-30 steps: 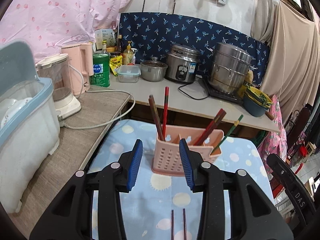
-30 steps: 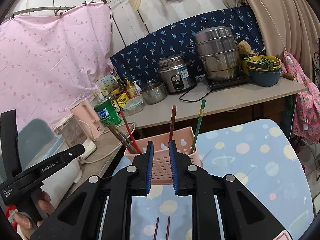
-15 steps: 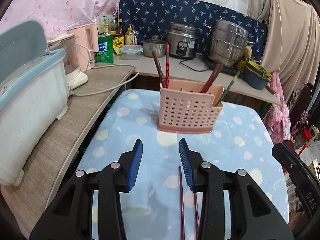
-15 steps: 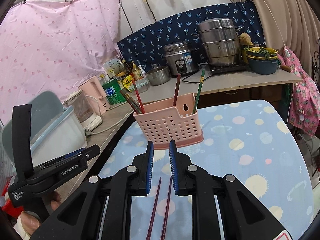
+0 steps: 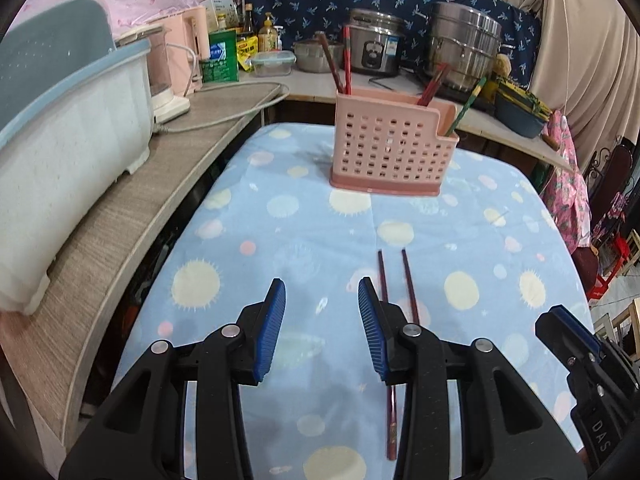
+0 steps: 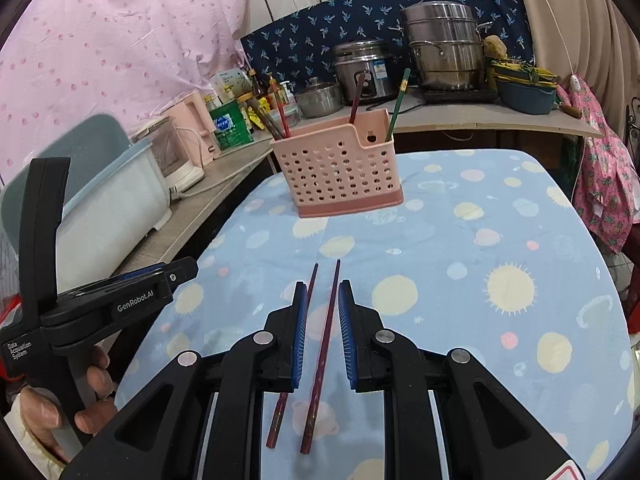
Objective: Organize utensils
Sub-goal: 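Move both open tools back down to the last two dark red chopsticks, then close the right tool on a dark red chopstick while the left tool grasps the other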
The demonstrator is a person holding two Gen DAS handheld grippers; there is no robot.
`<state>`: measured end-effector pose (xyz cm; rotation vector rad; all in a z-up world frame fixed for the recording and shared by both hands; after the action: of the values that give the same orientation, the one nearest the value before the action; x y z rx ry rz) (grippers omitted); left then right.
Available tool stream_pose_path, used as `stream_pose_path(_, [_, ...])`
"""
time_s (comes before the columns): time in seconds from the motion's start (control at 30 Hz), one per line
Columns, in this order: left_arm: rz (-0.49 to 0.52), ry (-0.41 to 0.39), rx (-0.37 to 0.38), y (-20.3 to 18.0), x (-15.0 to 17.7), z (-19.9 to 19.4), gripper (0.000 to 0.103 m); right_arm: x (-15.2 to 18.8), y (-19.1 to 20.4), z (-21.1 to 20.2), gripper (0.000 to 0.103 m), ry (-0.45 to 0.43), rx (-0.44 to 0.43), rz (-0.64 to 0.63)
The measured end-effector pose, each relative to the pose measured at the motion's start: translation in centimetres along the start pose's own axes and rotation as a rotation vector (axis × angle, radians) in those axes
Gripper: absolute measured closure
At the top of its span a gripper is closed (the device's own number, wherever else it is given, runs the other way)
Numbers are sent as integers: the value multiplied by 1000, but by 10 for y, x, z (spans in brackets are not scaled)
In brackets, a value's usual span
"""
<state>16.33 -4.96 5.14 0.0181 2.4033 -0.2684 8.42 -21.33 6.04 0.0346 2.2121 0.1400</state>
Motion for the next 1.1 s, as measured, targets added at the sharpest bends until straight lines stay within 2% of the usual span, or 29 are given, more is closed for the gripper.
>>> stream_pose_path(0.2, [-4, 68, -23, 12, 35, 12, 65, 39, 13, 10, 86, 77, -11, -24])
stream_pose_path(0.33, [-7, 99, -39, 21, 54, 17, 54, 61, 22, 17, 86, 126, -21, -38])
stream_pose_path(0.57, [-3, 136, -57, 31, 75, 22, 50, 90, 35, 35, 86, 200, -37, -56])
stream_pose_path(0.93, [6, 181, -67, 35, 94, 28, 48, 108, 39, 51, 86, 251, -27, -80])
stream_pose_path(1.1, [20, 194, -59, 28, 98, 30, 46, 109, 38, 50, 93, 246, -7, -104])
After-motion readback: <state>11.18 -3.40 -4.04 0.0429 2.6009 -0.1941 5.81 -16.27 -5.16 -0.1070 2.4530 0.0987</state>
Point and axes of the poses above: each gripper's, at about its wrist camera, not at the fingertips, and z roughly the way its jaws point, y to its left, x to its underside, the point moved 3 cm from there along z, roughly the way its jaws point, and after that the axes turned 11 degrees about -z, right-handed, at the moved point
